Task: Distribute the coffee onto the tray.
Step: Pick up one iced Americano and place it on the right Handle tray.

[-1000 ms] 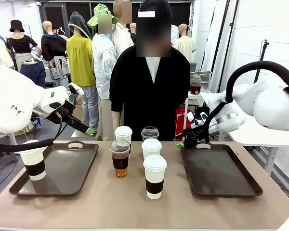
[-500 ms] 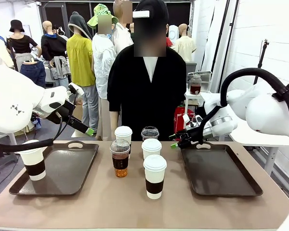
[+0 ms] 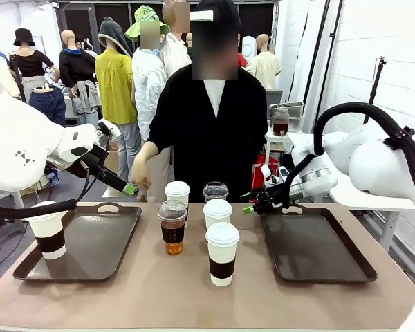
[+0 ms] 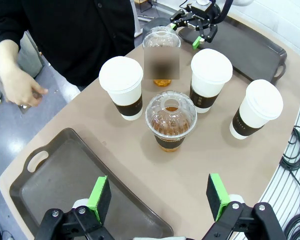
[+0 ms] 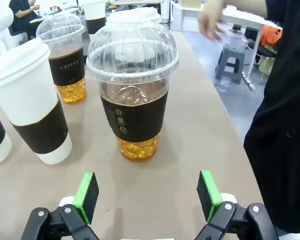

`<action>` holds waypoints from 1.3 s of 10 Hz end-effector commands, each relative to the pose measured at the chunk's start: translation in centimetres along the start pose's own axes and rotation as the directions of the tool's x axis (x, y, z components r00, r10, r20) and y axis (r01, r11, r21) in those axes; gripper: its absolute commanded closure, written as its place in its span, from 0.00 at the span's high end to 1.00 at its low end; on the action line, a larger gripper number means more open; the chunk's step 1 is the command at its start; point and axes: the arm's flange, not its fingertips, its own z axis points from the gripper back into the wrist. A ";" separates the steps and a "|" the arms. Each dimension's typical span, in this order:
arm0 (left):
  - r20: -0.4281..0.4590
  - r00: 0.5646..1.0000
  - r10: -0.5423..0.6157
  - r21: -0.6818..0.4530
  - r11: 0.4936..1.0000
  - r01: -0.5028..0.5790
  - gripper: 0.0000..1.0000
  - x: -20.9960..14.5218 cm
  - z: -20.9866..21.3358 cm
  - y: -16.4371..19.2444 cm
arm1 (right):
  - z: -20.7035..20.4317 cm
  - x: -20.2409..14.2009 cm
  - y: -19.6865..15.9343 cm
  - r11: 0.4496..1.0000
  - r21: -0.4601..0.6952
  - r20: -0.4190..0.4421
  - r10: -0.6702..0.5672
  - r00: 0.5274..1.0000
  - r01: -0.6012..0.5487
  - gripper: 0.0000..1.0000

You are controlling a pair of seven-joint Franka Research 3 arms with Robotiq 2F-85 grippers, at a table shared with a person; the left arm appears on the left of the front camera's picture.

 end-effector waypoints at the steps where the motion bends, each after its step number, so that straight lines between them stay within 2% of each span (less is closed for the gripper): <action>1: -0.002 1.000 0.004 -0.007 1.000 -0.004 1.00 -0.1 0.0 0.1 | 0.0 0.2 0.1 1.000 -0.006 -0.006 0.001 1.000 -0.001 1.00; 3: -0.002 1.000 0.004 -0.007 1.000 -0.004 1.00 -0.1 0.0 0.1 | 0.0 0.0 0.0 1.000 0.000 0.000 0.000 1.000 0.000 1.00; 6: -0.002 1.000 0.004 -0.007 1.000 -0.004 1.00 -0.1 0.0 0.1 | -2.7 0.0 -1.2 0.999 0.049 0.051 0.000 0.999 -0.002 1.00; 13: -0.002 1.000 0.004 -0.007 1.000 -0.004 1.00 -0.1 0.0 0.1 | -5.5 0.0 -2.2 0.995 0.096 0.137 -0.016 0.990 0.003 1.00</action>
